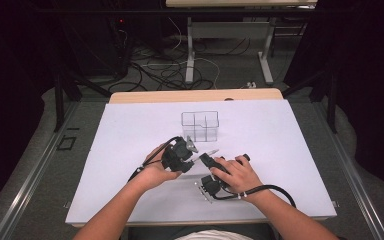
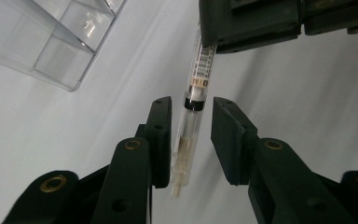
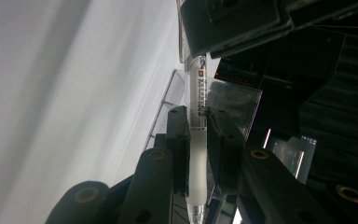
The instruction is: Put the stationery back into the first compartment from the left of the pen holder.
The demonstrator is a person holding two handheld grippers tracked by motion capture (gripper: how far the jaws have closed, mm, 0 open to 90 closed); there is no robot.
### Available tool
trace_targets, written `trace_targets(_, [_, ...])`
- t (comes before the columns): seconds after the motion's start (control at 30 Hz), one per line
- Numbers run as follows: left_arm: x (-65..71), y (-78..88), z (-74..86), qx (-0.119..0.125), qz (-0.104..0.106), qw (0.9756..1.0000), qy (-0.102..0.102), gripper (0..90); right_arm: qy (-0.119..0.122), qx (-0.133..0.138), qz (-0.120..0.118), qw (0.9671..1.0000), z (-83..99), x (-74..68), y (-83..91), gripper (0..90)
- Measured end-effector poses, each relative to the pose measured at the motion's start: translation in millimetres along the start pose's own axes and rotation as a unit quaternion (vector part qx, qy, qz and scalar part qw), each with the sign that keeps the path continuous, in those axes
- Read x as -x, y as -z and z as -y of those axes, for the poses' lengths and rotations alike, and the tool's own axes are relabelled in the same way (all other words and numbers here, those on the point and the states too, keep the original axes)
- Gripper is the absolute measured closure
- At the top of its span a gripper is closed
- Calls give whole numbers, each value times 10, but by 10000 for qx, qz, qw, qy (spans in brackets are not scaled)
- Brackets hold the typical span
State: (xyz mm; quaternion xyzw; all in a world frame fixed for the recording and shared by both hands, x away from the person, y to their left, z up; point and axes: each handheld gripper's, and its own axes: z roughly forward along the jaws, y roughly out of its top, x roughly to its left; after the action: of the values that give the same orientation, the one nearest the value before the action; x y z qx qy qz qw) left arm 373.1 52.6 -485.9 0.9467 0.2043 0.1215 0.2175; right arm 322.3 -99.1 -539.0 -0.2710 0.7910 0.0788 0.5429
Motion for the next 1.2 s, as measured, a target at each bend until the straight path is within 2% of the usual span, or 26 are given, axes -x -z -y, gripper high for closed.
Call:
trace_targets(0.47, [25, -112, -104, -197, -18, 9998, -99, 758, 57, 37, -7, 10000, -31, -3, 5, 796])
trace_targets(0.7, [55, -127, -126, -290, -45, 9993, -242, 788, 73, 39, 19, 10000, -34, -13, -2, 789])
trace_targets(0.87, [24, -108, -129, -214, -57, 9997, -106, 791, -23, 48, 92, 9999, -26, 1, 13, 750])
trace_targets(1.03, [-53, -60, -136, -119, -122, 9997, 161, 792, -122, 62, 217, 9997, 2, 28, 37, 685])
trace_targets(1.2, [-131, -3, -138, 102, -195, 9986, 481, 793, -287, 70, 294, 9991, 36, 49, 40, 614])
